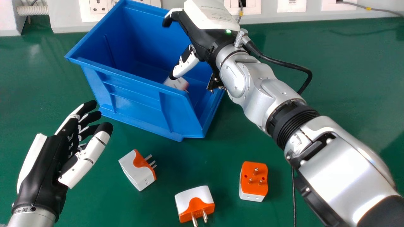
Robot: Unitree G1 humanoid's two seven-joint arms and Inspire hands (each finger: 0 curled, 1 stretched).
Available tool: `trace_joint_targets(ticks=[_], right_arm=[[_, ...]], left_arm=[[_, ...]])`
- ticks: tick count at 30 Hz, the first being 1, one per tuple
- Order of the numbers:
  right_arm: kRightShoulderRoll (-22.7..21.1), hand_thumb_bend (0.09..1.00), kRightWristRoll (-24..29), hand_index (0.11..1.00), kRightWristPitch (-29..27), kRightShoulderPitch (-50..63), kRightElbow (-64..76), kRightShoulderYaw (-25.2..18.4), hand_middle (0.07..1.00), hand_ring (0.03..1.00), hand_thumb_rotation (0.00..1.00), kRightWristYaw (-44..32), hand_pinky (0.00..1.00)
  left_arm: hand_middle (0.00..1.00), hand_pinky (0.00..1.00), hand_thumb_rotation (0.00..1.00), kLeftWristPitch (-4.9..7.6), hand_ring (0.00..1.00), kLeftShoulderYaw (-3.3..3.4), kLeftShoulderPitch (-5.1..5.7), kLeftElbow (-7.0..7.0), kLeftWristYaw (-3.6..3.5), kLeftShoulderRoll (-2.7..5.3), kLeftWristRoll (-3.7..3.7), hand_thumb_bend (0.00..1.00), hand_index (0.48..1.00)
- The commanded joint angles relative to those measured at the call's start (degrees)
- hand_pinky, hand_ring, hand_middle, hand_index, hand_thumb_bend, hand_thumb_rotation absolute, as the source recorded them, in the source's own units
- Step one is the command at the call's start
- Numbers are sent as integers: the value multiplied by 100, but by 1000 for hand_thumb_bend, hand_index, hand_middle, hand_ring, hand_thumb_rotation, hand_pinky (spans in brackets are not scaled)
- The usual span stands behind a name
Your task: Pick all objects and put in blue box
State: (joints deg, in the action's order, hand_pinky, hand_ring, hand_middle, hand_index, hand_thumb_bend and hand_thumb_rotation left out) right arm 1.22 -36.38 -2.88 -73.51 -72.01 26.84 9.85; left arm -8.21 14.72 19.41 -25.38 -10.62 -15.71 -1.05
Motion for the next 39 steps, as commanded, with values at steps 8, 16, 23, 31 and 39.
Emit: trace_joint_targets(ticks=[8, 16, 23, 31, 39], right_arm=[[-87, 674, -8, 863, 6, -23, 74, 9, 922, 878, 159, 161, 711], [-193, 680, -33, 874, -56, 55, 82, 43, 931, 881, 186, 225, 723], [-249, 680, 88, 870, -32, 83, 180, -72, 928, 876, 188, 222, 721], [-374, 670, 229, 862, -73, 168, 532, -281, 923, 878, 166, 195, 727], [-756, 658, 276, 872, 23, 449, 1310, -386, 934, 880, 148, 123, 728]], left_arm=[[898, 742, 610, 134, 856, 6, -35, -47, 34, 64, 1, 423, 907], [900, 747, 608, 100, 858, -8, -99, -34, 36, 57, 16, 415, 909], [902, 751, 609, 107, 860, -12, -210, 101, 32, 29, 50, 409, 911], [905, 756, 609, 3, 863, -52, -330, 116, 45, 43, 88, 404, 914], [907, 761, 609, -41, 866, -65, -507, 302, 30, 1, 127, 399, 917]])
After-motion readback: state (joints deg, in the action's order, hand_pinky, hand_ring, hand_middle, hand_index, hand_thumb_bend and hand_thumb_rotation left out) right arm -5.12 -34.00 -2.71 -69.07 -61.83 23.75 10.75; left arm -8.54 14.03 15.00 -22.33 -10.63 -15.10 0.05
